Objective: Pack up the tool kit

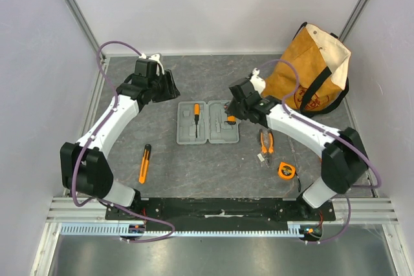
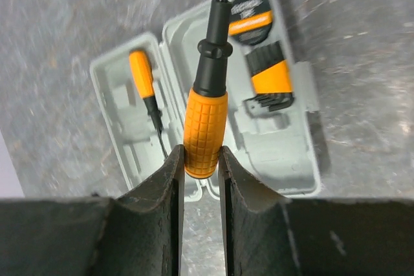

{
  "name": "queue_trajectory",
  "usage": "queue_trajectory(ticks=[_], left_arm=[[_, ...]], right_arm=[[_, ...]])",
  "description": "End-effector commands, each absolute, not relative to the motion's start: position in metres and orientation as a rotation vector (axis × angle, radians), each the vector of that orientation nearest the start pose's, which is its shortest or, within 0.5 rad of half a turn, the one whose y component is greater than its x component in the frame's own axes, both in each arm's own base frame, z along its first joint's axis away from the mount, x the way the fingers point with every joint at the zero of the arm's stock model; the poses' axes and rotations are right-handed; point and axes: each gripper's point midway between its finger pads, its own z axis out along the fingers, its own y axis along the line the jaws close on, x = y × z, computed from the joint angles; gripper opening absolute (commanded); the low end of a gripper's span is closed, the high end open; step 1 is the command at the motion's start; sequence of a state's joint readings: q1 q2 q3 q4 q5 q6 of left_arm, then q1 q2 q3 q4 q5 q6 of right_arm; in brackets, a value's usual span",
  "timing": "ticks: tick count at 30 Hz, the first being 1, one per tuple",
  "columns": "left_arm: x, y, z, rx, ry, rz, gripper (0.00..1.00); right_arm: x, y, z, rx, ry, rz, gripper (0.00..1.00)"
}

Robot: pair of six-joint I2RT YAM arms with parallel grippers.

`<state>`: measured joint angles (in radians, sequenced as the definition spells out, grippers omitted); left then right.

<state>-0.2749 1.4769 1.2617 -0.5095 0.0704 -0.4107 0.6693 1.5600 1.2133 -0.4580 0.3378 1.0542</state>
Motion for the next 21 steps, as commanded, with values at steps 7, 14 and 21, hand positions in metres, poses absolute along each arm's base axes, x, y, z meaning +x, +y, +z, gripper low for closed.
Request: queue_trajectory(ticks=[7,14,21], left_arm=[[0.382,-0.165,0.186,-0.063,2.363,-0.615,0.58],[0.379,-0.175,0.171,-0.035,2.417,-0.677,0.57],[0.38,-0.18,0.166,-0.028,2.435,-0.713,0.57]], right_arm=[[0.334,0.329,0.094,-0.067,2.538,0.64,0.0],[0.324,0.353,0.092,-0.238,2.544,0.707,0.0],[0.317,0.371,0.088,-0.261,2.578,0.791,0.01]])
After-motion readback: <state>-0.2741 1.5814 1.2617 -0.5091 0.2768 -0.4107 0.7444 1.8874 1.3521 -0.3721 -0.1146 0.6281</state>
